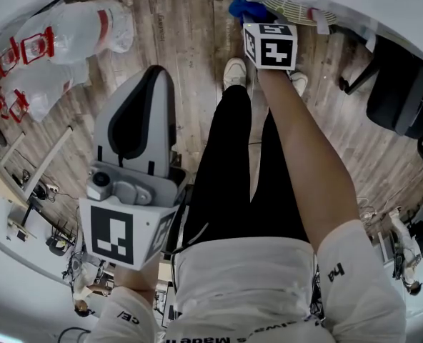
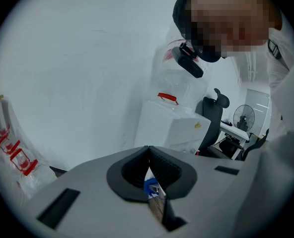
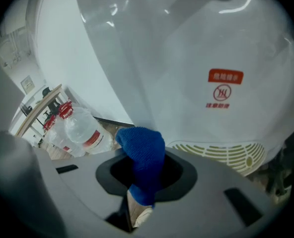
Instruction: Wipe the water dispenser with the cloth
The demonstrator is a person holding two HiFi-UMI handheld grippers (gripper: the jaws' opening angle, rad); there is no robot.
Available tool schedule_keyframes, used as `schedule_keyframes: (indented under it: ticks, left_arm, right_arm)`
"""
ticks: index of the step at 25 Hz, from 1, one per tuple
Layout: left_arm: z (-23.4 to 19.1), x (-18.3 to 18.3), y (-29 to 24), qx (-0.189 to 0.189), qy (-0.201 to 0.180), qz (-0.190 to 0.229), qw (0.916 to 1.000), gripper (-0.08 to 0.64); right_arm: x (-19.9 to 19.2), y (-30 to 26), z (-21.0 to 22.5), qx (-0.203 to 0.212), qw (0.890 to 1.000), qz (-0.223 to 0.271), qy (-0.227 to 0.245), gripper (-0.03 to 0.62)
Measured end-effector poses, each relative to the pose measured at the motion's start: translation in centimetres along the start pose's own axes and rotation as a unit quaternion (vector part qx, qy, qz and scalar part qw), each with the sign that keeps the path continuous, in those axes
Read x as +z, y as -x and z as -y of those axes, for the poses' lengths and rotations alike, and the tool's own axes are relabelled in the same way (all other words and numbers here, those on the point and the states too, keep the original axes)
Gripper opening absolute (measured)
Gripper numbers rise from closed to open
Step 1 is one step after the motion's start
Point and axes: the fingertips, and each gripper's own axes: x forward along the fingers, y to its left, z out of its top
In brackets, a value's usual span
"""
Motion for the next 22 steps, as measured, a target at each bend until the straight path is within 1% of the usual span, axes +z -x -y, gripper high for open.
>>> schedule_keyframes:
  ticks: [4,8,13,16,22]
  left_arm:
    - [-0.2,-0.2,-0.3,0.002,0.003,-0.002,1.0000,0.020]
    - [-0.3,-0.4,-0.5,0.004,0.003,-0.003,1.0000,0.020]
    - [-0.3,-0.7,-0.3,0.007,0.006,-0.004,1.0000,0.020]
    - [-0.3,-1.1,-0.1,0.007,0.007,-0.008,0.9999,0.020]
    - [-0.8,-1.6,0.0,0.011,0.006,-0.010,0.9999,0.020]
  right_arm:
    - [-1.4,-1.9,0.2,0.015,0.999,-0.011,-0.042,0.083]
    - [-1.7,-2.8,0.3,0.025,0.996,-0.020,-0.089,0.083]
    - [-2.6,-3.7,1.2,0.014,0.991,-0.036,-0.132,0.081]
    - [-3.0,-4.3,1.3,0.009,0.987,-0.031,-0.157,0.081]
    - [-3.8,-4.8,2.1,0.008,0.976,-0.015,-0.219,0.081]
